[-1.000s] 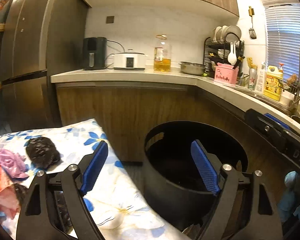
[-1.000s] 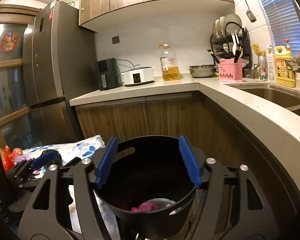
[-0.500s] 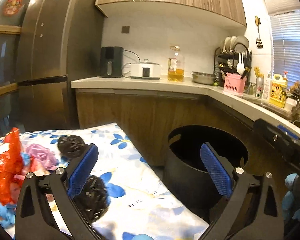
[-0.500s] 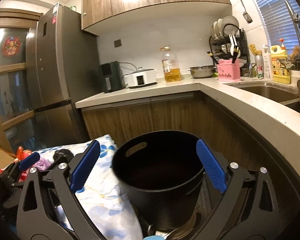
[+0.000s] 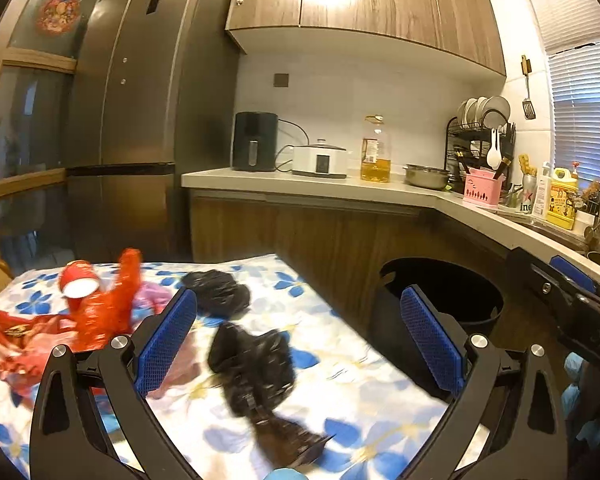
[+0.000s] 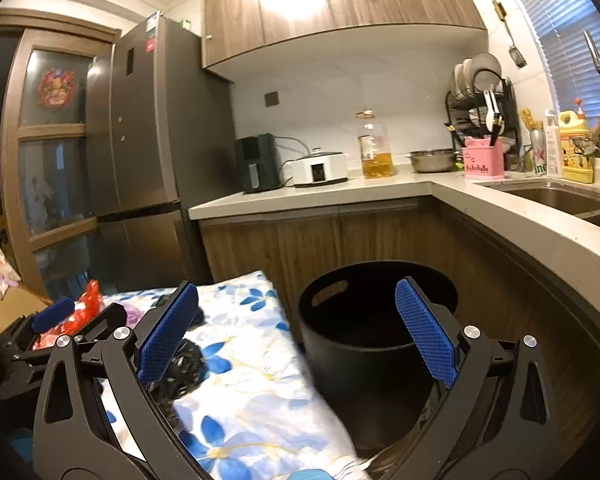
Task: Collect trash
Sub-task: 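Move both tools back toward the trash on the table, then grasp the black bag with the right tool while the left tool grasps the blue glove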
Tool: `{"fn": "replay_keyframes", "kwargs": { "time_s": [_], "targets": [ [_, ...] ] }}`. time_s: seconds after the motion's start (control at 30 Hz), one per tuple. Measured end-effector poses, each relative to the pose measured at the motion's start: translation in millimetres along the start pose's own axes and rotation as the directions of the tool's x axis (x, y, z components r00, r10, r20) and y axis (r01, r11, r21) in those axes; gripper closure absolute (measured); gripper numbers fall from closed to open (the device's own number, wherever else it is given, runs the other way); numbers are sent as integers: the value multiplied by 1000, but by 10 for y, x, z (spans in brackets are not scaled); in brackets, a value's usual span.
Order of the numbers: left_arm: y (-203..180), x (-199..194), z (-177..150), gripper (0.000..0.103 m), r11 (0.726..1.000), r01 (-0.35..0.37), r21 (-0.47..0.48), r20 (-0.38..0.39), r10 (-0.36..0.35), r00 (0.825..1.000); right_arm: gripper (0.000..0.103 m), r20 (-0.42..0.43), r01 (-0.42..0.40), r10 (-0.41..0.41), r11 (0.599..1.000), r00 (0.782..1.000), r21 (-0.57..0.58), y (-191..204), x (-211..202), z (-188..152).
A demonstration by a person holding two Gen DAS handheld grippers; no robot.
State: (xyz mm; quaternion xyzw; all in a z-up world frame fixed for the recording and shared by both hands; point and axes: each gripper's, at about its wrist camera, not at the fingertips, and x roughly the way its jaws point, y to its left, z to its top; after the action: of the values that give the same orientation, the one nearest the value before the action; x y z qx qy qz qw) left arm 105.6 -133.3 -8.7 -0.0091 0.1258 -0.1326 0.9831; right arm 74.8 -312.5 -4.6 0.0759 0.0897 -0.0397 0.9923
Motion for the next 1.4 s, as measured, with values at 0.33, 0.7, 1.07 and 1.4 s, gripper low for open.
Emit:
{"fn": "replay_keyframes", "kwargs": {
  "time_s": [0.33,0.7,1.07,1.4],
  "targets": [
    [640,-366,-423,6,982,-183,50,-21,184,983,5,-86,-59,57,998,995,-16,521,94,-398],
    [1375,-319,-692,6,950,-310,-34,-145,302,942,5,-160,-104,99,994,982,-21,930,211,-723],
    [1558,2,-844,55,935,-353,-32,-298,328,896,7,-175,-124,113,991,978,-50,1135,333,-832],
    [1653,-67,-892,100,947,-305,-95,-321,261,910,42,-275,-170,139,981,951,-93,1337,620,-1048]
  ]
}}
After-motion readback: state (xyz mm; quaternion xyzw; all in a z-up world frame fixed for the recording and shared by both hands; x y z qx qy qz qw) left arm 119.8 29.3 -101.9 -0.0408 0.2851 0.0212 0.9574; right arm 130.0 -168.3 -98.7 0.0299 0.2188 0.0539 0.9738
